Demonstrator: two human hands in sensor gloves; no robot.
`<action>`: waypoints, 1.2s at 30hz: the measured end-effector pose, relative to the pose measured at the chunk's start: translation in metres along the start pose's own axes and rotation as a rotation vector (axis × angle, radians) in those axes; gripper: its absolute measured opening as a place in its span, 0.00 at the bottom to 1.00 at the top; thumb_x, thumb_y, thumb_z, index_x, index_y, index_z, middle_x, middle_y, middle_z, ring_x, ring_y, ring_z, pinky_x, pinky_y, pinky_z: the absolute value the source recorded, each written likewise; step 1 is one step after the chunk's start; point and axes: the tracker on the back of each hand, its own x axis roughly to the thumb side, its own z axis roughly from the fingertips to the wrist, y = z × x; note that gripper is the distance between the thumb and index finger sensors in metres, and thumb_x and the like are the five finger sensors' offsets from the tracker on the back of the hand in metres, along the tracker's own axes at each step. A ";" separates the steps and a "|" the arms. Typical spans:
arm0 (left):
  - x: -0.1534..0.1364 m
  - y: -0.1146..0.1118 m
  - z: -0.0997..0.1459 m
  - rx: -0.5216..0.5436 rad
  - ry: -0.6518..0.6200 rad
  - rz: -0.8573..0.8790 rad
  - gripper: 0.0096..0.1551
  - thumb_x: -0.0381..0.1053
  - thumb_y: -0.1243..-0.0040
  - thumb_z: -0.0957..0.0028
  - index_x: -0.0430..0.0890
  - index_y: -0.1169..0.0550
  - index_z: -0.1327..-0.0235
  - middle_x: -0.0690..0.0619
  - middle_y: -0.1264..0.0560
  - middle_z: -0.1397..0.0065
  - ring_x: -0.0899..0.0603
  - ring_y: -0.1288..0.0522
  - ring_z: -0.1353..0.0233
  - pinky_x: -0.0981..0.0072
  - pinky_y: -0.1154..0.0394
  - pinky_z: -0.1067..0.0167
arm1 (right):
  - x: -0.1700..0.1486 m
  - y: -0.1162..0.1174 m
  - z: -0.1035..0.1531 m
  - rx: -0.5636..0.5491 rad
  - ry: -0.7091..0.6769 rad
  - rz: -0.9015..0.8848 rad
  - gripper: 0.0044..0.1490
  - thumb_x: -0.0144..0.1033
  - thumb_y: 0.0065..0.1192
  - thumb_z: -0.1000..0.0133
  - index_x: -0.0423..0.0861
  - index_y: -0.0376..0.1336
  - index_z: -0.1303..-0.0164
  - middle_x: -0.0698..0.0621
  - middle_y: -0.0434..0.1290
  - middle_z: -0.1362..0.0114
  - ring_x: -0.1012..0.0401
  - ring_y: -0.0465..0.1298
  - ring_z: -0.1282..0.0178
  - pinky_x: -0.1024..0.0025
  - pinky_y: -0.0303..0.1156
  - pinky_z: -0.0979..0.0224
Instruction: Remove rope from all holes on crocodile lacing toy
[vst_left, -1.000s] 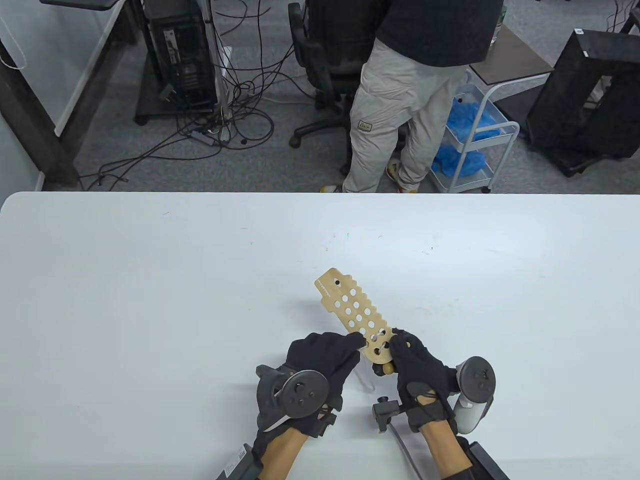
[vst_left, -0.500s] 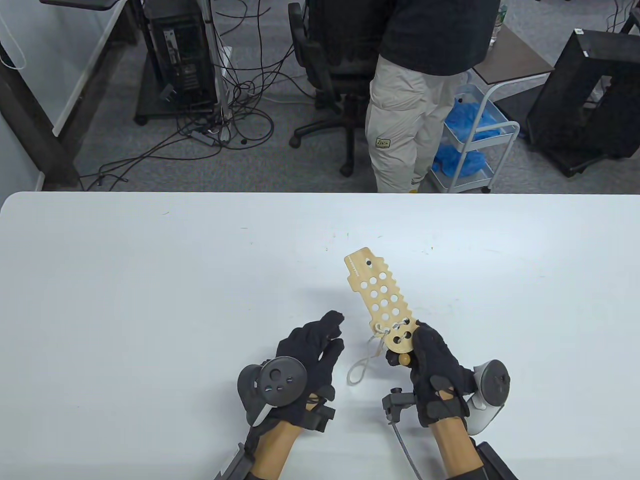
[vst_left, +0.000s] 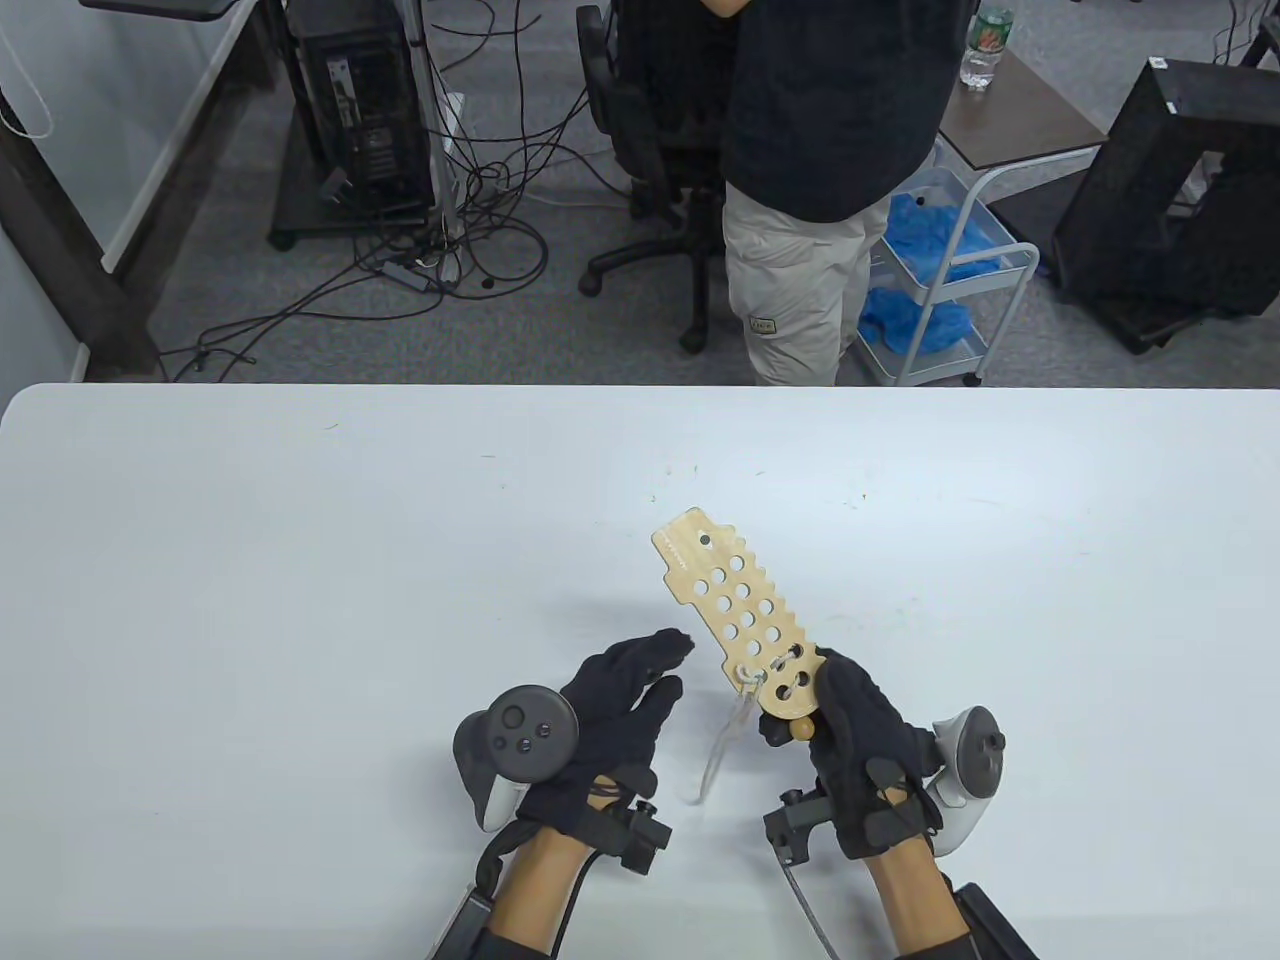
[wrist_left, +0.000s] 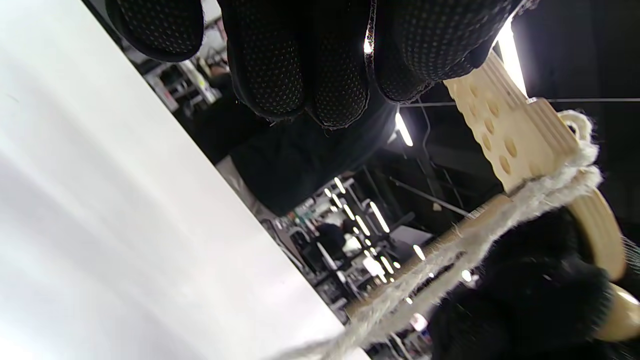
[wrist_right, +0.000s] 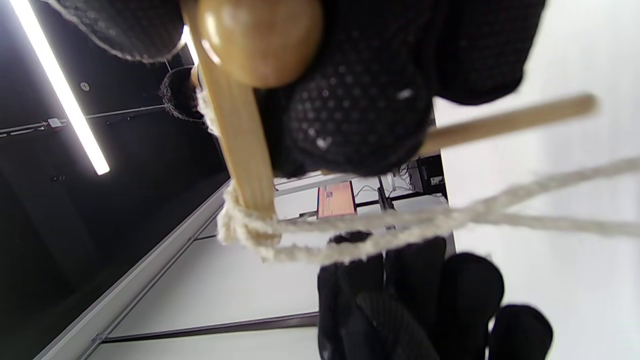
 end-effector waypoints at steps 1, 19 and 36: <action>0.000 -0.002 -0.001 -0.021 -0.008 0.025 0.29 0.57 0.40 0.47 0.64 0.25 0.29 0.52 0.22 0.27 0.43 0.24 0.31 0.34 0.31 0.33 | 0.000 0.001 0.000 0.013 0.001 -0.008 0.33 0.48 0.62 0.49 0.35 0.70 0.46 0.38 0.83 0.54 0.52 0.84 0.64 0.45 0.76 0.47; 0.009 -0.023 -0.001 -0.275 -0.122 0.126 0.32 0.57 0.40 0.47 0.63 0.28 0.24 0.52 0.25 0.22 0.39 0.30 0.23 0.30 0.35 0.30 | -0.007 0.008 -0.002 0.131 0.031 -0.094 0.33 0.48 0.62 0.49 0.34 0.71 0.47 0.38 0.83 0.55 0.52 0.85 0.66 0.45 0.77 0.49; 0.016 -0.013 0.001 -0.134 -0.112 0.016 0.35 0.50 0.34 0.49 0.66 0.30 0.26 0.54 0.19 0.35 0.48 0.20 0.43 0.40 0.27 0.34 | -0.009 0.004 -0.003 0.111 0.037 -0.056 0.32 0.48 0.62 0.48 0.36 0.70 0.46 0.38 0.83 0.53 0.51 0.84 0.63 0.44 0.76 0.46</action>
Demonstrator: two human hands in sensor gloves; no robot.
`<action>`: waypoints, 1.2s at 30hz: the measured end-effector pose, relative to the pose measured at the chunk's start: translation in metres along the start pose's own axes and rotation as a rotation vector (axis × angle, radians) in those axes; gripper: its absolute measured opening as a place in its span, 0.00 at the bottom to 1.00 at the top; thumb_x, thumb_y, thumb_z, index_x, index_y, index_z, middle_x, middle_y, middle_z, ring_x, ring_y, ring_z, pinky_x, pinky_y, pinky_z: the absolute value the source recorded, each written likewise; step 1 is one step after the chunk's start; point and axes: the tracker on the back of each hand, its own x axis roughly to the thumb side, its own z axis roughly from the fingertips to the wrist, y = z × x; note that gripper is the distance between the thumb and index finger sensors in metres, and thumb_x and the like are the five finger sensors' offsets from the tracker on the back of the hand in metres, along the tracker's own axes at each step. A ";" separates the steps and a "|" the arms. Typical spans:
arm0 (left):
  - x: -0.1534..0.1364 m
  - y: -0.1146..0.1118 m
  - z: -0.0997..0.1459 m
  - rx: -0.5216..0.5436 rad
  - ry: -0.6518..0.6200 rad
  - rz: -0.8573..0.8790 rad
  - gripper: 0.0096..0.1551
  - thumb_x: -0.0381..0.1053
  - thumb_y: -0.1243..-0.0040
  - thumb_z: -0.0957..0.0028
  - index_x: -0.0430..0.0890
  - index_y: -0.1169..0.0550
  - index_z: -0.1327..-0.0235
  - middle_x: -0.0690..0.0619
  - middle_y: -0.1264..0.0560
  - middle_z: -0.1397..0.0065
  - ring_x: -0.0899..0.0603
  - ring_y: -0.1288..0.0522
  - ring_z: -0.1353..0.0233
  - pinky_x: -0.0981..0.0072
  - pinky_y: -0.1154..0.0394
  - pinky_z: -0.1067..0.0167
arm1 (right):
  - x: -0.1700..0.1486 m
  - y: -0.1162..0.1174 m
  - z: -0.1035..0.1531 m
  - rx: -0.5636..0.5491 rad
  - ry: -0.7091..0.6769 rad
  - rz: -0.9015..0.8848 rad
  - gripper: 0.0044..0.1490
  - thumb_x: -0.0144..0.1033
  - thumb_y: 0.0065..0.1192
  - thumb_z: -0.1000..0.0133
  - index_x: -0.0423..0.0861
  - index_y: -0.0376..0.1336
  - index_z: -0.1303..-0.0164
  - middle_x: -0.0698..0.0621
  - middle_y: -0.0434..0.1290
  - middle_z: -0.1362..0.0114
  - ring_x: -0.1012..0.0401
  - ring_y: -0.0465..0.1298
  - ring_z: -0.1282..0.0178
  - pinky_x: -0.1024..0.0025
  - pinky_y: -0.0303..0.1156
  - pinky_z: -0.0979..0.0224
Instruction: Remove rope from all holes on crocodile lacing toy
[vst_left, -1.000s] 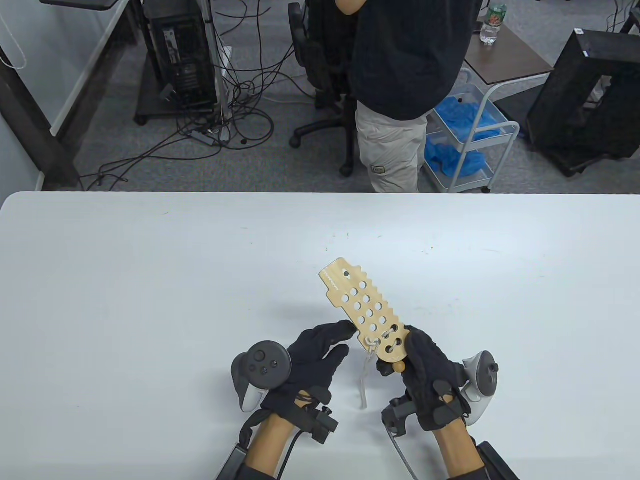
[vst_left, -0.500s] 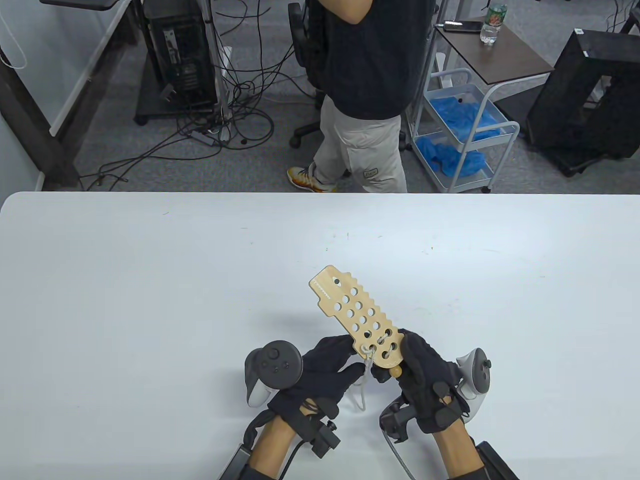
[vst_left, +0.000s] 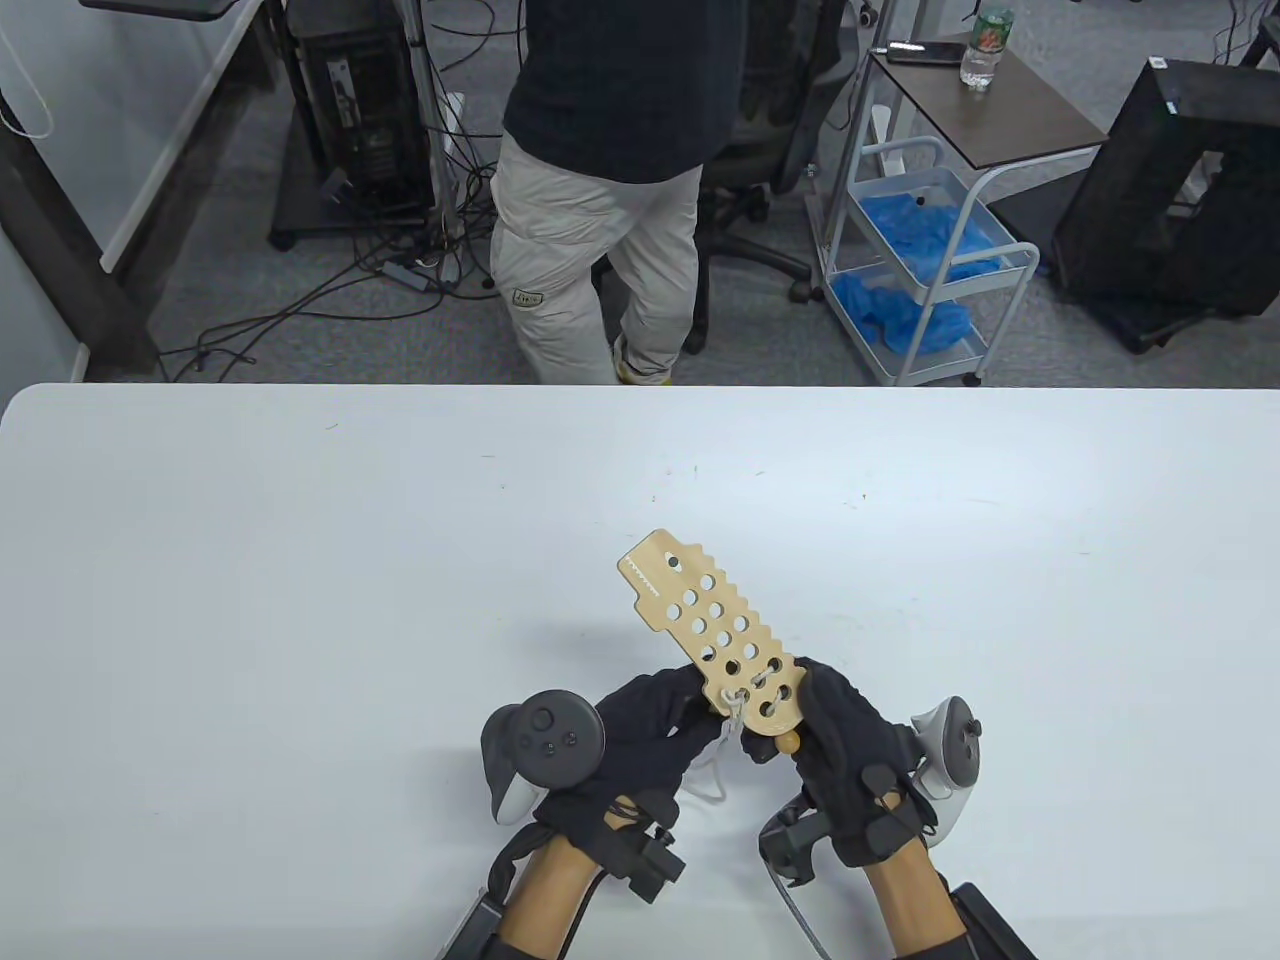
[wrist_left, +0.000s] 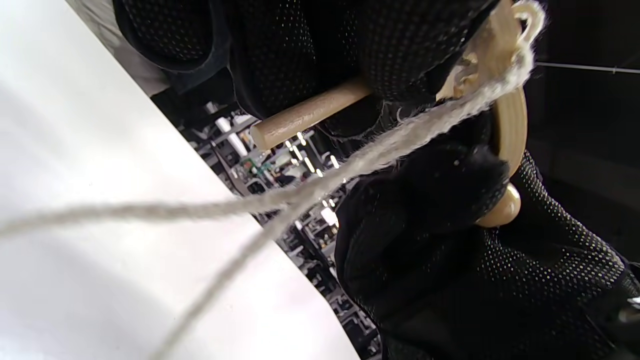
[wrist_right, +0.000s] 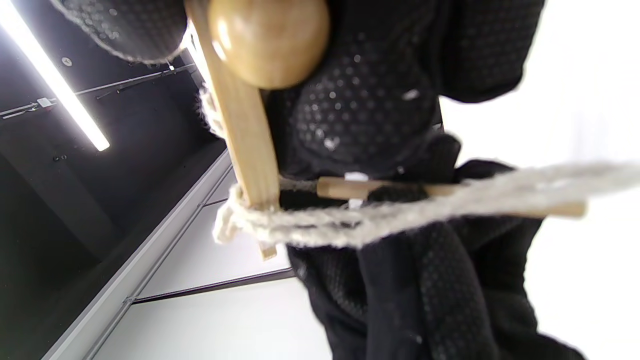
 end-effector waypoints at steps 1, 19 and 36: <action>0.000 0.001 0.000 0.007 0.009 -0.017 0.35 0.49 0.34 0.49 0.66 0.30 0.26 0.54 0.19 0.35 0.48 0.20 0.43 0.40 0.27 0.34 | 0.000 -0.002 0.000 -0.008 0.001 0.006 0.32 0.48 0.62 0.48 0.36 0.70 0.45 0.38 0.83 0.53 0.51 0.84 0.63 0.44 0.75 0.46; -0.009 0.013 0.004 0.140 0.103 -0.150 0.27 0.52 0.35 0.48 0.67 0.24 0.34 0.55 0.18 0.36 0.47 0.19 0.41 0.40 0.26 0.35 | -0.002 -0.019 0.001 -0.149 0.052 0.071 0.32 0.48 0.61 0.48 0.36 0.70 0.45 0.38 0.82 0.51 0.51 0.83 0.62 0.44 0.75 0.45; -0.018 0.022 0.005 0.182 0.164 -0.202 0.26 0.53 0.35 0.48 0.66 0.23 0.35 0.55 0.17 0.36 0.48 0.19 0.41 0.43 0.25 0.37 | -0.001 -0.038 0.001 -0.262 0.068 0.097 0.32 0.48 0.61 0.48 0.36 0.69 0.44 0.38 0.82 0.51 0.51 0.83 0.61 0.44 0.75 0.45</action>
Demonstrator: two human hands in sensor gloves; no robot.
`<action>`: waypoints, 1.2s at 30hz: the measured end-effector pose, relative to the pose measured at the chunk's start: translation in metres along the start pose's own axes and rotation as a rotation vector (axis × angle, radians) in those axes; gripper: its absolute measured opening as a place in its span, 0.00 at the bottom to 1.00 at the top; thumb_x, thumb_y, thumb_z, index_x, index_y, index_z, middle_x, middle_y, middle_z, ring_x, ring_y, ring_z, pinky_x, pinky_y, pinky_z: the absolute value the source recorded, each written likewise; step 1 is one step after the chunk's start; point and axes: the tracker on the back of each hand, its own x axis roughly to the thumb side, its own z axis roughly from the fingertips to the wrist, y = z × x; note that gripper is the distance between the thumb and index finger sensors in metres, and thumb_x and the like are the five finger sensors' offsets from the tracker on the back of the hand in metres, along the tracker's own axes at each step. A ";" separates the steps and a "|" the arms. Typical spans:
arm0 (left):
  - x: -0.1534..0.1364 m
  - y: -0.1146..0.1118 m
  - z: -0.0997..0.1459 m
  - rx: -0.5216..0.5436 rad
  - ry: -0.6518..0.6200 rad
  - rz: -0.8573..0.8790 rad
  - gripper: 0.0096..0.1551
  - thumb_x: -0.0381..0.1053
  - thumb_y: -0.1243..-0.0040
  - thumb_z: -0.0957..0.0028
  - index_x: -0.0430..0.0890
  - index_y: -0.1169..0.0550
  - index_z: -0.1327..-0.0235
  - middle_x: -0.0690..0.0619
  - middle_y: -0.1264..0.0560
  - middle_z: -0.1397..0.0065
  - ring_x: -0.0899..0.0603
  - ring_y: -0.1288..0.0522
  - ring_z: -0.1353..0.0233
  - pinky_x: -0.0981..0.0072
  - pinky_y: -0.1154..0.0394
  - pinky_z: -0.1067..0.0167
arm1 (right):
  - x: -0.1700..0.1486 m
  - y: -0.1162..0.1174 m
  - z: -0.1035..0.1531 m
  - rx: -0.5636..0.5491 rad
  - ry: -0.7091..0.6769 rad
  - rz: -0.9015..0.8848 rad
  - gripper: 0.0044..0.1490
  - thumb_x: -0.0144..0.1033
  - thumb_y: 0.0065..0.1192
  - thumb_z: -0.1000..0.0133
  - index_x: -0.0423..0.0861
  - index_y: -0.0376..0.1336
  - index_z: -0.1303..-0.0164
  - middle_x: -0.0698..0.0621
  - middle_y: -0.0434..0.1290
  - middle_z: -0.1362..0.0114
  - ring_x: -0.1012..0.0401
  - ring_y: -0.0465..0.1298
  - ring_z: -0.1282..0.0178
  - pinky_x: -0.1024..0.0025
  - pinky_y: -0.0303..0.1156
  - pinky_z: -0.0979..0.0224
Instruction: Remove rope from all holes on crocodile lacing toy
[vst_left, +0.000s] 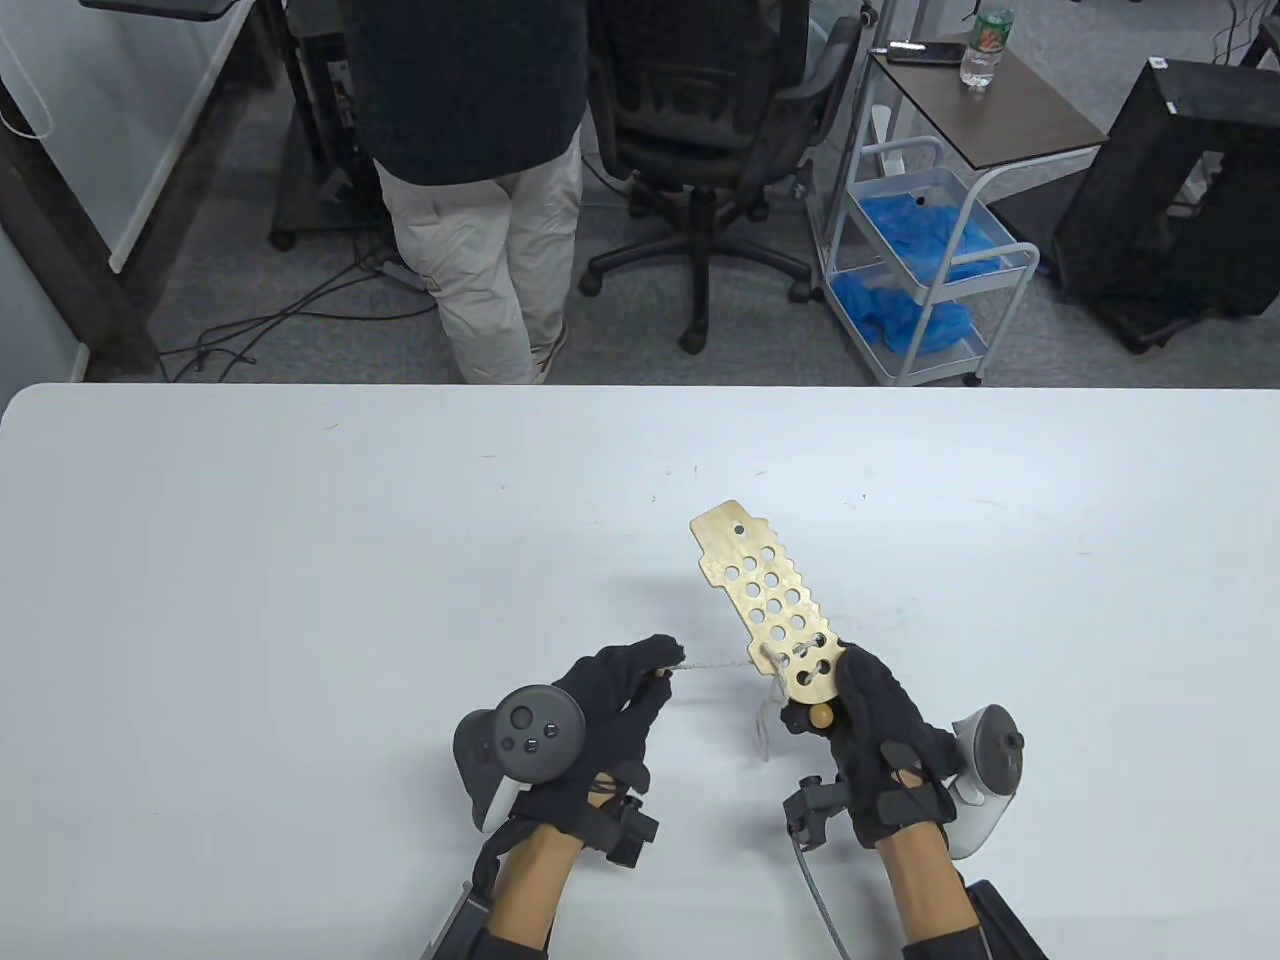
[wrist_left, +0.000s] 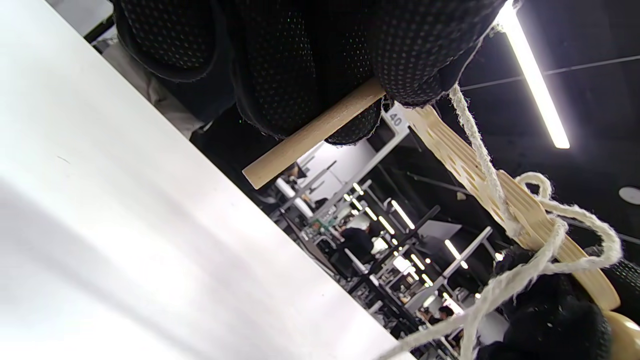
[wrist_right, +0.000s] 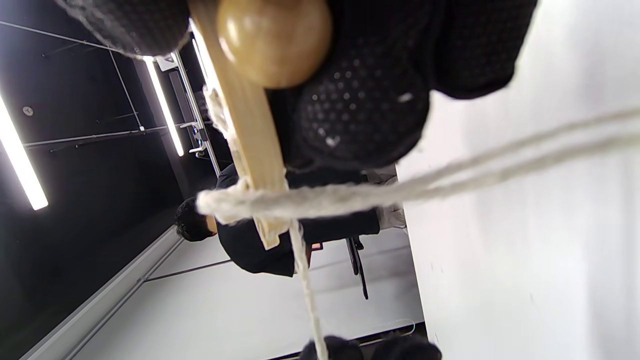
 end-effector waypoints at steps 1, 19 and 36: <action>-0.001 0.000 0.000 0.002 0.005 0.000 0.26 0.53 0.35 0.48 0.67 0.23 0.35 0.55 0.17 0.36 0.48 0.19 0.41 0.43 0.25 0.37 | 0.000 -0.001 0.000 -0.006 0.003 -0.001 0.32 0.48 0.61 0.48 0.36 0.69 0.44 0.38 0.82 0.51 0.51 0.83 0.61 0.44 0.75 0.45; -0.014 0.006 -0.002 0.030 0.064 0.008 0.25 0.53 0.35 0.48 0.66 0.23 0.35 0.55 0.17 0.36 0.47 0.19 0.41 0.43 0.25 0.37 | -0.001 -0.018 -0.004 -0.084 0.031 -0.040 0.32 0.48 0.60 0.47 0.37 0.69 0.43 0.38 0.81 0.50 0.51 0.83 0.61 0.44 0.74 0.44; -0.025 0.012 -0.003 0.060 0.122 0.023 0.25 0.53 0.36 0.48 0.67 0.23 0.35 0.55 0.17 0.36 0.47 0.19 0.40 0.43 0.25 0.37 | -0.003 -0.030 -0.007 -0.129 0.049 -0.091 0.33 0.48 0.60 0.47 0.37 0.68 0.42 0.38 0.81 0.49 0.51 0.83 0.59 0.44 0.74 0.43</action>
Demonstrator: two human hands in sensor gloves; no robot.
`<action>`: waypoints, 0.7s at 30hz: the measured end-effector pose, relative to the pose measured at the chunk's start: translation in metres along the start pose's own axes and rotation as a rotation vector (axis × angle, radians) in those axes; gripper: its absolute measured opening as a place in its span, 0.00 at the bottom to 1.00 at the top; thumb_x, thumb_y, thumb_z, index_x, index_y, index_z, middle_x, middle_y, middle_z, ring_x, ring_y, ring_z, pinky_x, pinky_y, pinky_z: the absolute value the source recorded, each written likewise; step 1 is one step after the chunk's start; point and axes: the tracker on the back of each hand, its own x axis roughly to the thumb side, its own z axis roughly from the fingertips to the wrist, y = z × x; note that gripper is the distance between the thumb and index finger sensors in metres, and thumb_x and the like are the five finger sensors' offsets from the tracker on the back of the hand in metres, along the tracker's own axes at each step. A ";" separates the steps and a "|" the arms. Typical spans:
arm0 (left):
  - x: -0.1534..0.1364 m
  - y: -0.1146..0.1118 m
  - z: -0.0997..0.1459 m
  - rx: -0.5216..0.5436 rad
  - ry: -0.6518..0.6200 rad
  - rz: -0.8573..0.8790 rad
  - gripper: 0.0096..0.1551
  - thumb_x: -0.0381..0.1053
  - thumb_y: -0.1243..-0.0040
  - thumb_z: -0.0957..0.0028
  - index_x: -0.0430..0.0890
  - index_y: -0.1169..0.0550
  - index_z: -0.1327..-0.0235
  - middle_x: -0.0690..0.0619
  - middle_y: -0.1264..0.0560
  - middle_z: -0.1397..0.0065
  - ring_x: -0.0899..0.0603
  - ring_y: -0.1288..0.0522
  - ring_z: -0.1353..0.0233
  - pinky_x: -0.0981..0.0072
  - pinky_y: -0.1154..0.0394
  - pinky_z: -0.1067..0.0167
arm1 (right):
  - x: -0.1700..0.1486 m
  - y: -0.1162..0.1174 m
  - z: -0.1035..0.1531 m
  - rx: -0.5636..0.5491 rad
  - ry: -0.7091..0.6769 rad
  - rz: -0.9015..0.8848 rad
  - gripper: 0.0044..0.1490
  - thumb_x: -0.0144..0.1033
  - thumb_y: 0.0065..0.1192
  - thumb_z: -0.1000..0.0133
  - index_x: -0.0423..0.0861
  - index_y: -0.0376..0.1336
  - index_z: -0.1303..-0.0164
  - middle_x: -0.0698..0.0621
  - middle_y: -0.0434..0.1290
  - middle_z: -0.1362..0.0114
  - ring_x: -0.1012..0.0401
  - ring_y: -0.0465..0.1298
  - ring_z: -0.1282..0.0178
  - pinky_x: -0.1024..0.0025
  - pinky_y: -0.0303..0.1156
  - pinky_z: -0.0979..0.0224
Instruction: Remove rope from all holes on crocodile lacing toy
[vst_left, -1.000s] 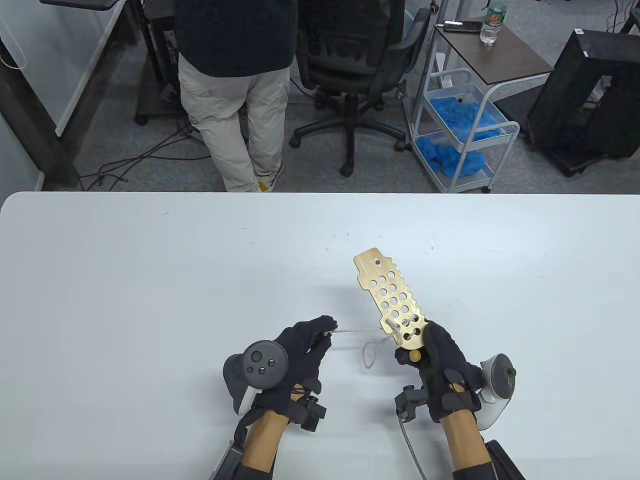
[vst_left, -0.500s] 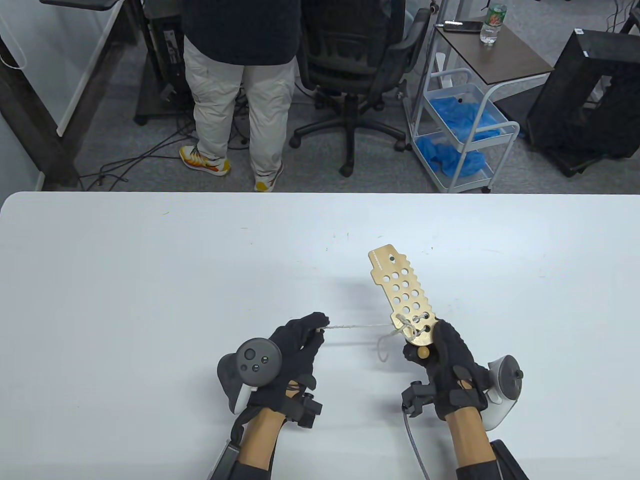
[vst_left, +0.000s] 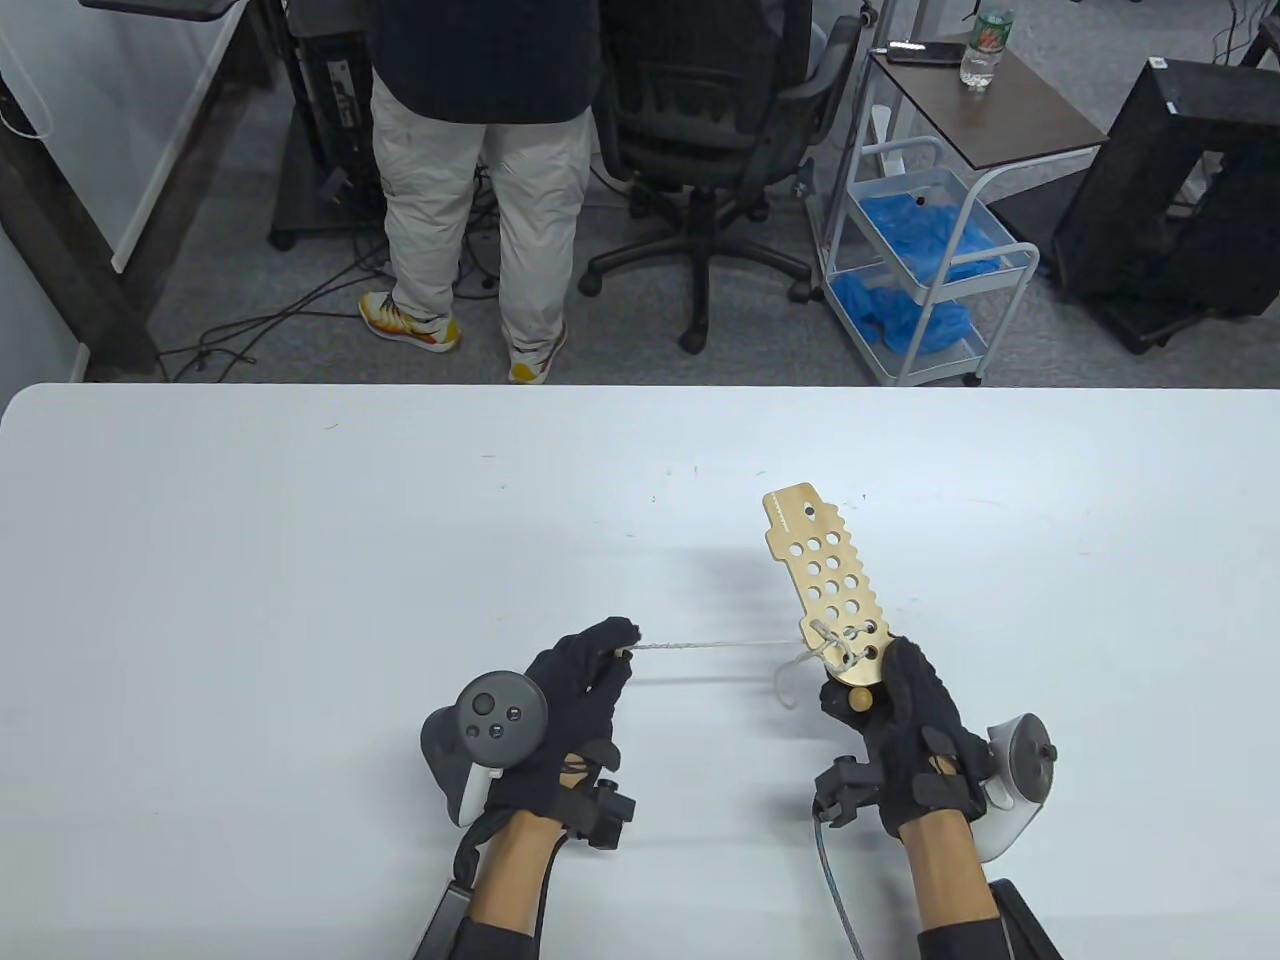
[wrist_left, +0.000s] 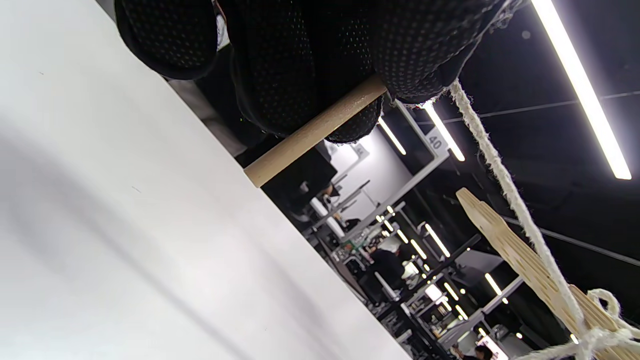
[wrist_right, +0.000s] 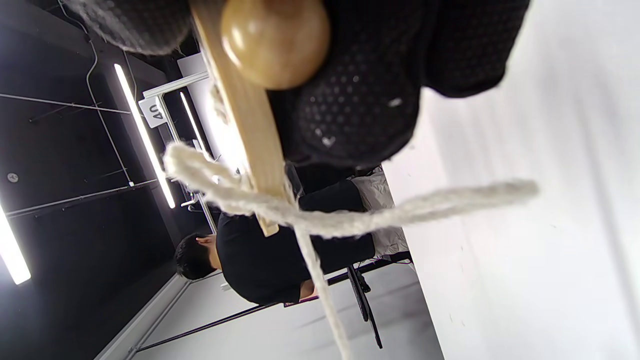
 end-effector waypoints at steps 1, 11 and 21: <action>0.000 0.000 0.000 0.001 0.002 0.001 0.25 0.53 0.36 0.47 0.67 0.24 0.35 0.55 0.18 0.36 0.47 0.19 0.40 0.43 0.25 0.37 | 0.000 -0.001 0.000 -0.002 0.001 -0.005 0.33 0.48 0.60 0.47 0.37 0.68 0.42 0.38 0.81 0.49 0.51 0.83 0.59 0.44 0.74 0.43; -0.007 0.005 -0.001 0.020 0.037 0.016 0.25 0.53 0.36 0.47 0.67 0.24 0.35 0.55 0.18 0.35 0.47 0.19 0.40 0.43 0.25 0.37 | -0.001 -0.004 -0.001 -0.013 0.014 -0.033 0.33 0.48 0.58 0.46 0.37 0.67 0.41 0.38 0.80 0.47 0.51 0.83 0.57 0.44 0.73 0.42; -0.015 0.010 -0.002 0.047 0.073 0.036 0.25 0.53 0.37 0.47 0.67 0.24 0.34 0.56 0.18 0.35 0.47 0.19 0.40 0.43 0.25 0.37 | -0.001 -0.012 -0.003 -0.049 0.027 -0.101 0.33 0.49 0.58 0.46 0.38 0.66 0.40 0.39 0.80 0.46 0.51 0.83 0.56 0.44 0.73 0.41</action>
